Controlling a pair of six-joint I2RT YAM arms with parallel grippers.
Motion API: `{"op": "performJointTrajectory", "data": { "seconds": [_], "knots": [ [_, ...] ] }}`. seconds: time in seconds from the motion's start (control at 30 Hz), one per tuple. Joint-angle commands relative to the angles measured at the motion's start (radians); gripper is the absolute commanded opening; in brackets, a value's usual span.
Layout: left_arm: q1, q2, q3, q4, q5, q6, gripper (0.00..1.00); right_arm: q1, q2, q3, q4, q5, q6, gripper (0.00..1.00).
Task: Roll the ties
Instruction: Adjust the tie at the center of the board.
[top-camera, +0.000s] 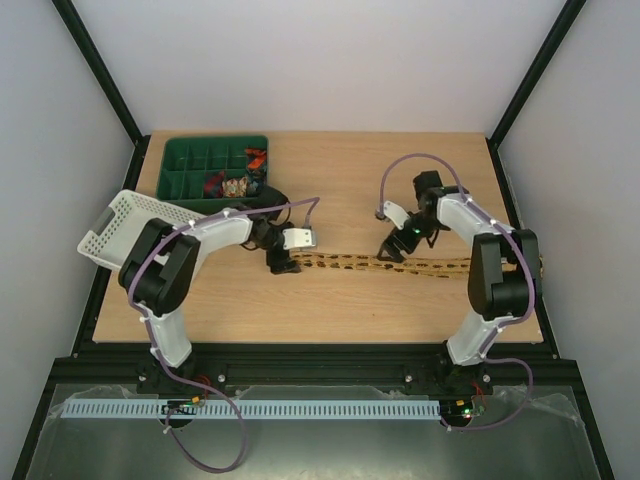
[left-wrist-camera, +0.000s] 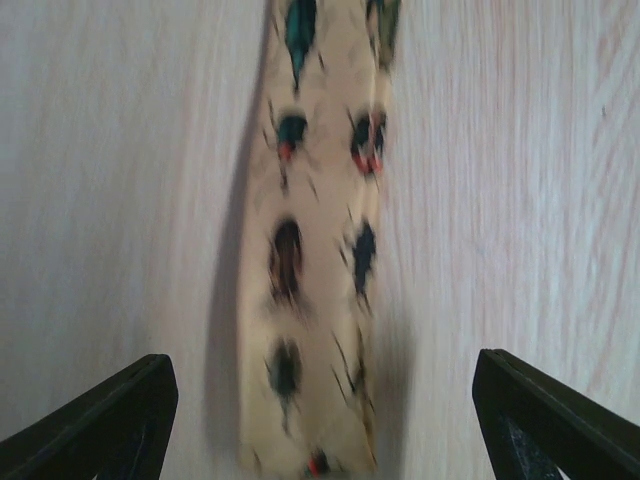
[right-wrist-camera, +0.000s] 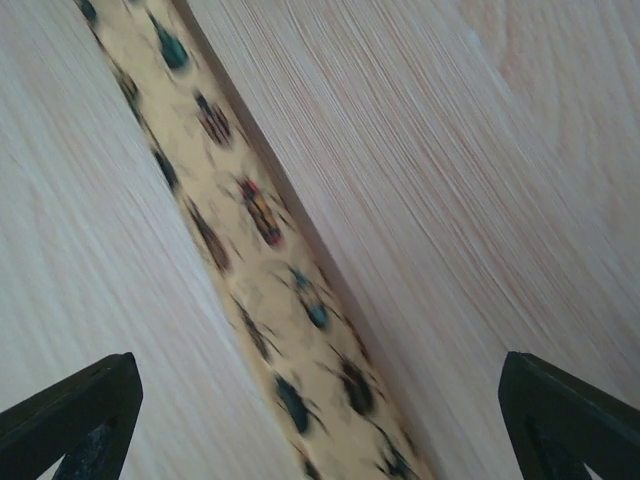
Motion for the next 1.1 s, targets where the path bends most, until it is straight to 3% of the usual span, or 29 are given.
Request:
{"op": "performJointTrajectory", "data": {
  "seconds": [0.0, 0.13, 0.43, 0.77, 0.97, 1.07],
  "knots": [
    [-0.060, 0.073, 0.115, -0.007, 0.026, -0.004, 0.84, -0.082, -0.016, -0.050, -0.083, 0.131, -0.413, 0.99],
    [-0.101, 0.143, 0.179, 0.012, 0.009, -0.046, 0.82, -0.122, 0.018, -0.081, -0.071, 0.172, -0.544, 0.99],
    [-0.146, 0.204, 0.201, 0.045, -0.030, -0.084, 0.75, -0.122, 0.047, -0.129, -0.083, 0.175, -0.630, 0.93],
    [-0.150, 0.108, 0.040, 0.139, -0.077, -0.040, 0.45, -0.123, -0.046, -0.334, 0.174, 0.270, -0.666, 0.63],
    [-0.162, 0.071, -0.029, 0.198, -0.110, -0.018, 0.34, -0.123, -0.080, -0.387, 0.250, 0.301, -0.656, 0.46],
    [-0.167, 0.068, -0.041, 0.219, -0.127, -0.025, 0.31, -0.123, -0.095, -0.411, 0.278, 0.307, -0.657, 0.42]
  ]
}}
